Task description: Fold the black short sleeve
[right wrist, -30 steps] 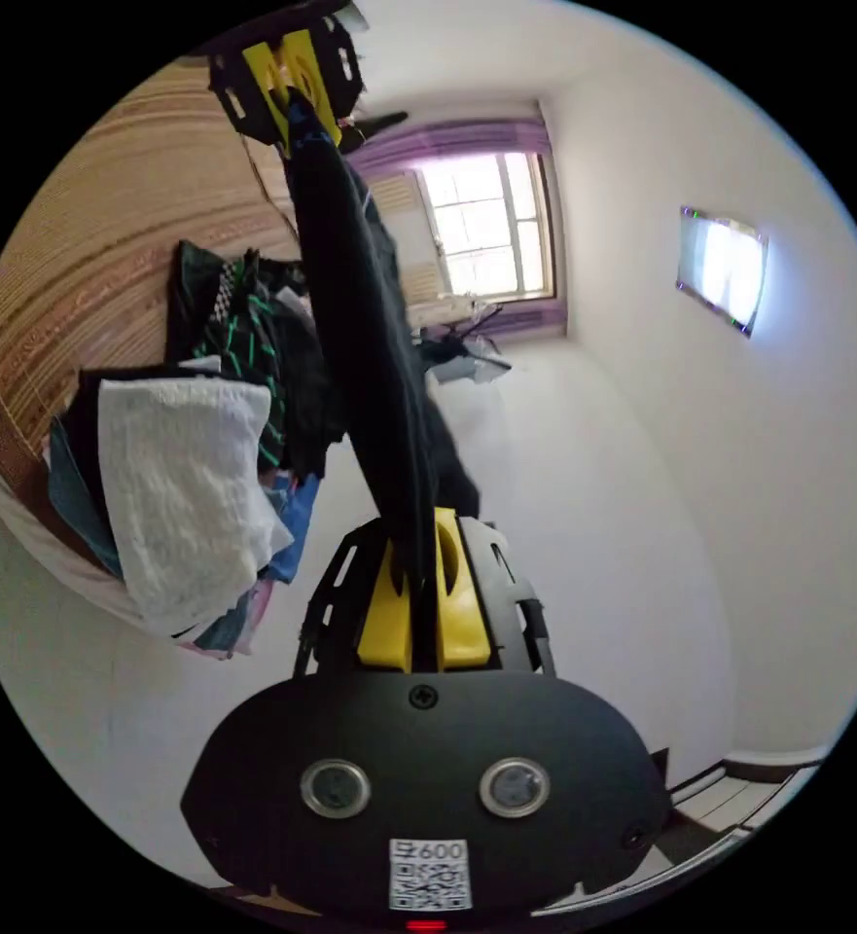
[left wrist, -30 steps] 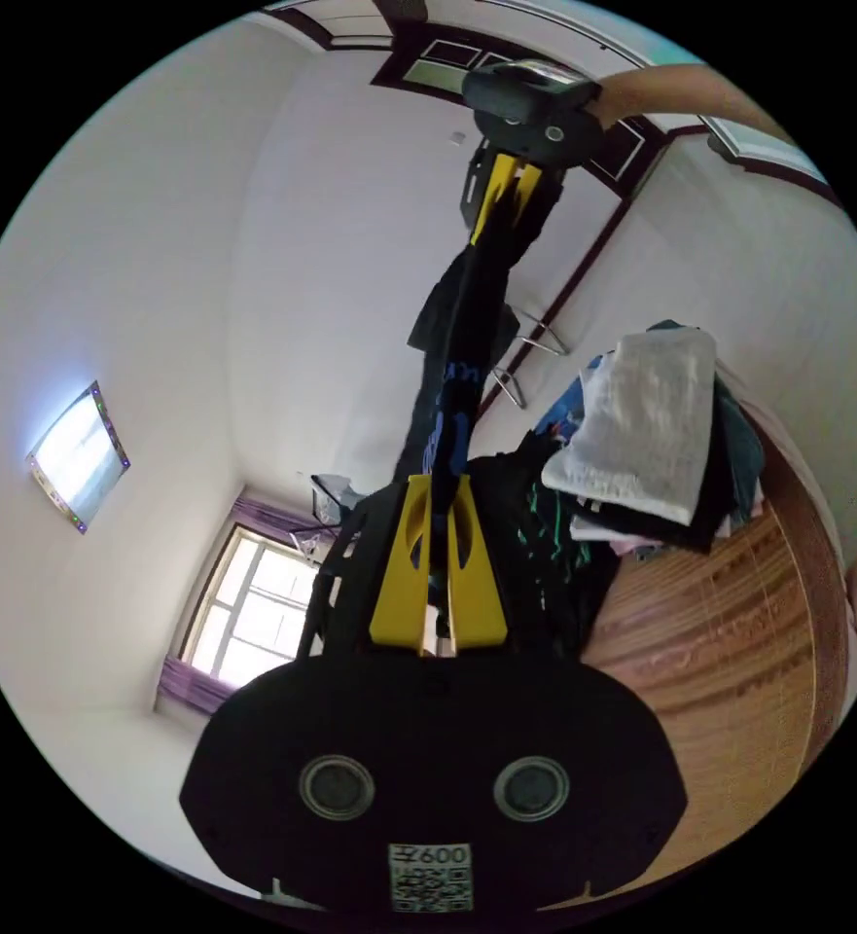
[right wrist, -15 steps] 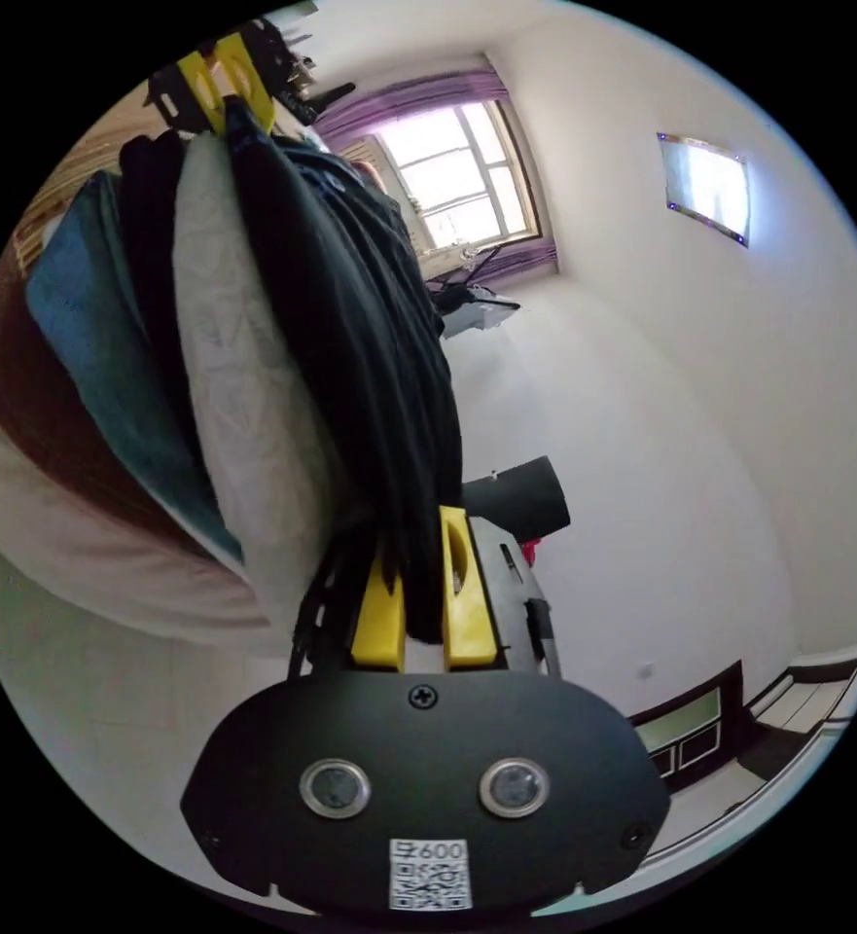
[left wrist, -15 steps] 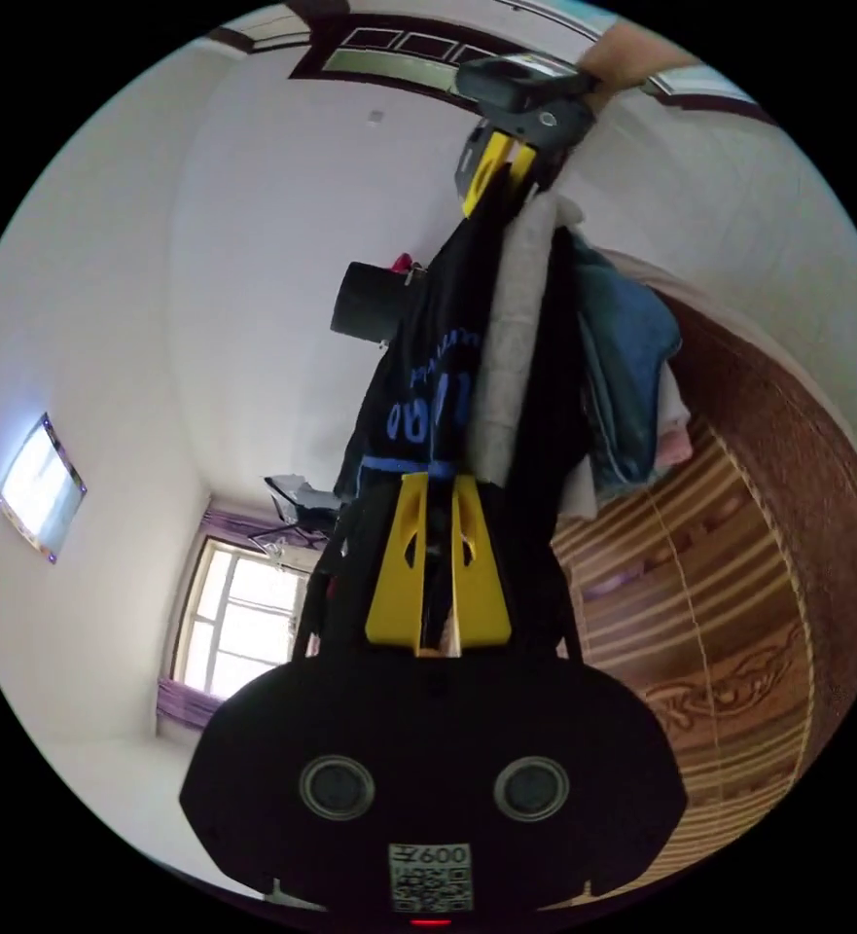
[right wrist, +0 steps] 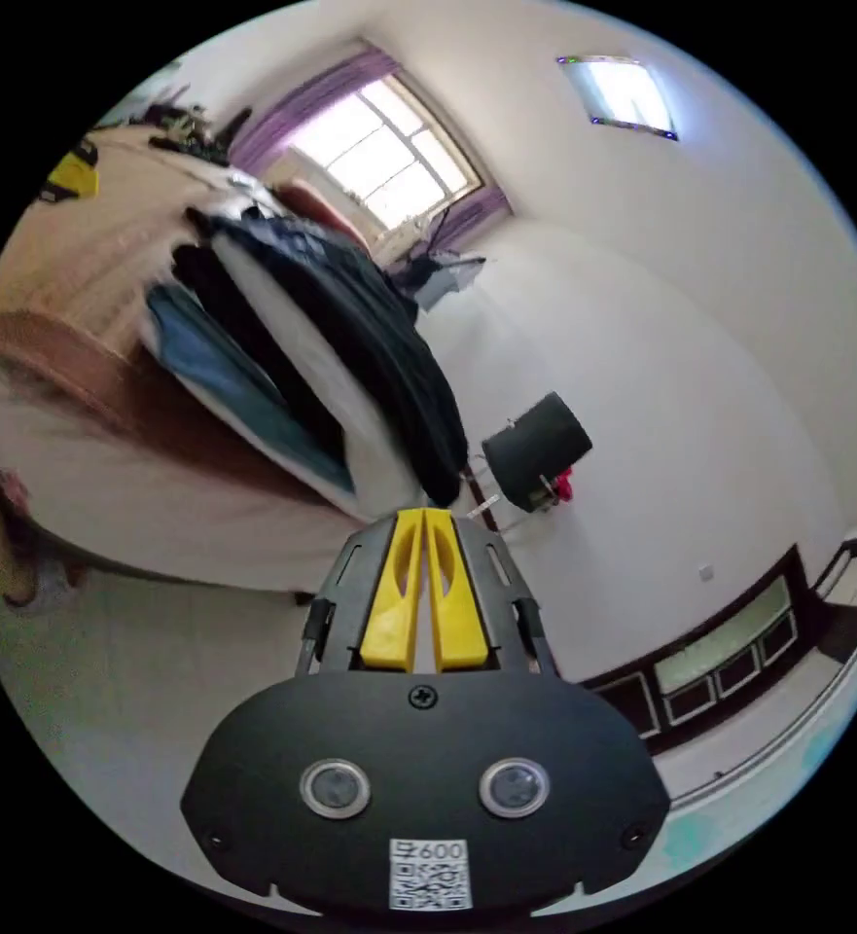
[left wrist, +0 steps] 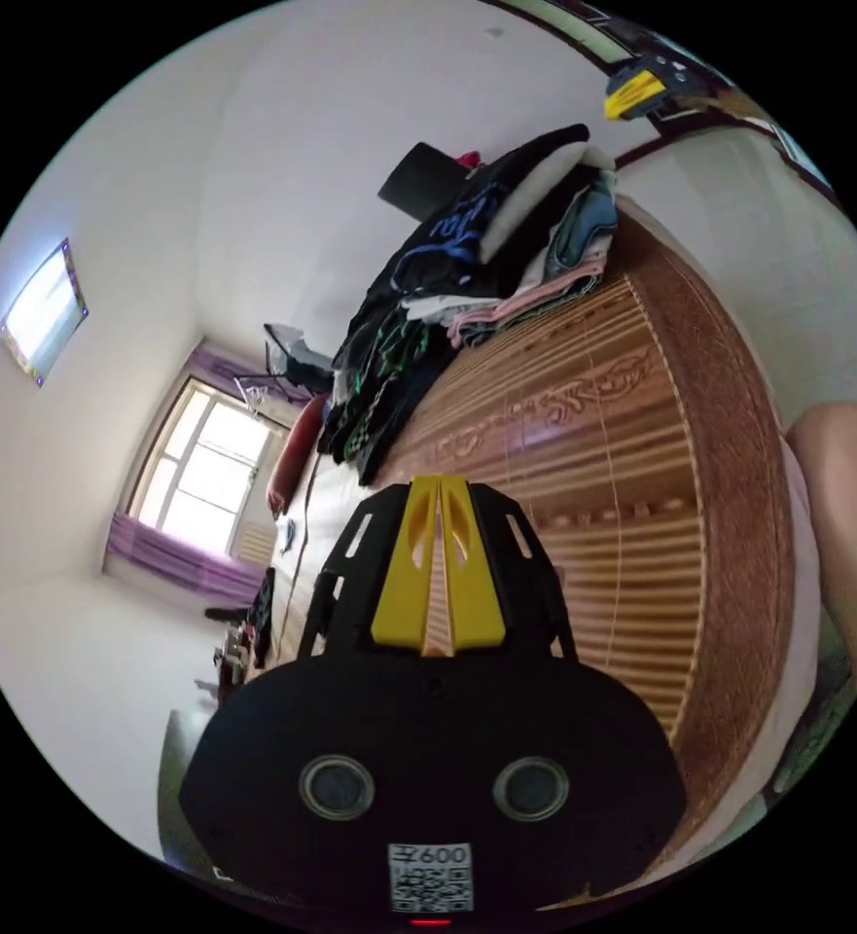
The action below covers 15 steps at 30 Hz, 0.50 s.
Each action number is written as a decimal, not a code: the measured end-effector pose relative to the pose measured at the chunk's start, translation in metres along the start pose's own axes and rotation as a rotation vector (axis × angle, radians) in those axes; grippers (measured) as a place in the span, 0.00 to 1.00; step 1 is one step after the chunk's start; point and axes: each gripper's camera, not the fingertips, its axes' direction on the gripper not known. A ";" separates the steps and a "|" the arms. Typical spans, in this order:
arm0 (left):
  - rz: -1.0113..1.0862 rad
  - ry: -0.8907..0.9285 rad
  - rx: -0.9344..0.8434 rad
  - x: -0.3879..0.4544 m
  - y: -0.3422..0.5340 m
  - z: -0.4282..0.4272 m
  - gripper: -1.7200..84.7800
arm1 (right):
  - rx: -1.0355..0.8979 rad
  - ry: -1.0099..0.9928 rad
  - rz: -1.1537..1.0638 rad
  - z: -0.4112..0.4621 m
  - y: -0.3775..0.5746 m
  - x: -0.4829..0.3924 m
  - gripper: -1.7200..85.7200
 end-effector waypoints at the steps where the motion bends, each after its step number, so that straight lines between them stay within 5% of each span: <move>1: -0.020 0.000 -0.015 -0.007 0.007 -0.006 0.03 | 0.032 -0.031 0.021 -0.018 -0.016 0.003 0.01; 8: -0.224 0.081 -0.266 -0.082 0.081 -0.041 0.03 | 0.359 -0.522 0.186 -0.173 -0.245 0.047 0.09; 12: -0.387 0.245 -0.457 -0.124 0.115 -0.031 0.03 | 0.312 -0.594 0.198 -0.179 -0.400 0.060 0.14; 15: -0.441 0.282 -0.436 -0.149 0.119 -0.043 0.03 | 0.195 -0.568 0.227 -0.149 -0.513 0.078 0.16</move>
